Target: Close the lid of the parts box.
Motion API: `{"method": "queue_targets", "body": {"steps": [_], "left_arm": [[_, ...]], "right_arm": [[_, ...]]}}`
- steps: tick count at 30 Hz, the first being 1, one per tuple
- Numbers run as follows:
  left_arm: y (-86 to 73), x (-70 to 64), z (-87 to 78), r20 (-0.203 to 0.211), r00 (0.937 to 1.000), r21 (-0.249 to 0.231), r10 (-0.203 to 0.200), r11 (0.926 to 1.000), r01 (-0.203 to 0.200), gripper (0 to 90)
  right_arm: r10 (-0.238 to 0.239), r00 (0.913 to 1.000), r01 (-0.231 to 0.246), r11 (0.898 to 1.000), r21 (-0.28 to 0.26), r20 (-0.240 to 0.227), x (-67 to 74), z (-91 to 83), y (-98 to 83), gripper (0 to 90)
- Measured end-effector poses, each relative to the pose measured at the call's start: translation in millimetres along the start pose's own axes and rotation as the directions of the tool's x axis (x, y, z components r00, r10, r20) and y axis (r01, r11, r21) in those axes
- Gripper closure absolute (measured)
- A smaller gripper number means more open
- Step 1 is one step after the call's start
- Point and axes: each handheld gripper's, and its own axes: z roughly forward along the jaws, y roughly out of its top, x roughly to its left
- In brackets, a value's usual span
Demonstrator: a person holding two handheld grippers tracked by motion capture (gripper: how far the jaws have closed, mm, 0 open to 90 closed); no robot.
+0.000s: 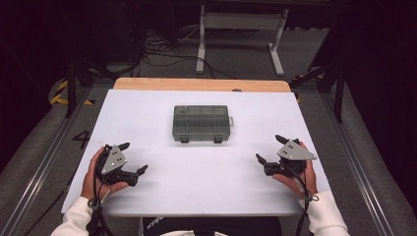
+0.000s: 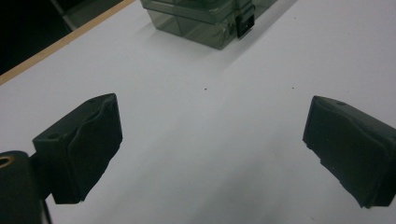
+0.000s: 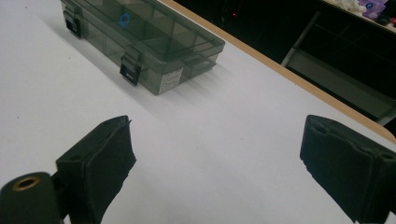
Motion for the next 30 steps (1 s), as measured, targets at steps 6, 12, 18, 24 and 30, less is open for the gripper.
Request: {"method": "queue_targets", "body": {"steps": [6,12,18,24,30], "left_arm": [[-4.8,0.3,-4.8,-0.015,0.9999,0.014,0.003,0.9999,-0.003,5.4],[-9.2,3.0,-9.4,-0.029,0.9994,0.007,-0.018,0.9998,0.019,5.4],[-12.4,3.9,-12.8,-0.036,0.9987,0.005,-0.037,0.9993,0.037,5.3],[-18.9,7.0,-17.6,-0.041,0.9976,0.009,-0.055,0.9984,0.056,5.3],[-22.0,9.5,-19.1,-0.041,0.9966,0.009,-0.071,0.9974,0.071,5.2]], "right_arm": [[-0.001,0.9999,0.001,1.0,0.01,0.013,-0.2,-6.0,-5.0,9.6],[-0.002,0.9998,0.001,1.0,0.019,0.019,1.0,-12.6,-11.2,9.2],[-0.003,0.9995,0.002,1.0,0.031,0.032,2.7,-20.9,-18.6,9.0],[0.013,0.9993,-0.014,0.999,0.034,0.035,2.9,-26.8,-25.0,8.7],[0.009,0.9995,-0.01,0.999,0.042,0.029,6.2,-28.1,-30.1,8.6]]}}
